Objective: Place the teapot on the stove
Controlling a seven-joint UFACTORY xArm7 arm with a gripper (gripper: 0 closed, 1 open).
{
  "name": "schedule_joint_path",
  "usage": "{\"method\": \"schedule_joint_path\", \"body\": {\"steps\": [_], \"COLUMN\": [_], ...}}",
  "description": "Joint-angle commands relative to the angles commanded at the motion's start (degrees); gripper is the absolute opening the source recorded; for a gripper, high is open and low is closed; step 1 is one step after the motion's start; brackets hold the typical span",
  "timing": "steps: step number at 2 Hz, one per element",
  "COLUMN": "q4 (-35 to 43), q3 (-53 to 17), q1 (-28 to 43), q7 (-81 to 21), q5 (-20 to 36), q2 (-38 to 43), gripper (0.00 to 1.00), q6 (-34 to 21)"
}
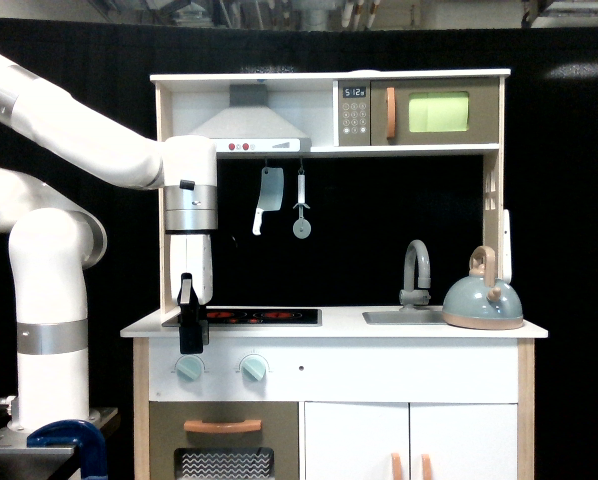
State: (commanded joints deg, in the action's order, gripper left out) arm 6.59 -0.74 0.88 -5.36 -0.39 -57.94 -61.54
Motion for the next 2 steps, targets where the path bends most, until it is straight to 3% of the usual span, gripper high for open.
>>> {"method": "schedule_joint_path", "body": {"steps": [1,2], "q4": [11.55,35.97], "q3": [-6.63,-20.54], "q1": [2.09,14.06], "q7": [-11.73,-48.23], "q5": [-1.43,7.21], "q2": [20.25,41.13], "gripper": [1.0,1.0], "q6": [12.29,11.46]}}
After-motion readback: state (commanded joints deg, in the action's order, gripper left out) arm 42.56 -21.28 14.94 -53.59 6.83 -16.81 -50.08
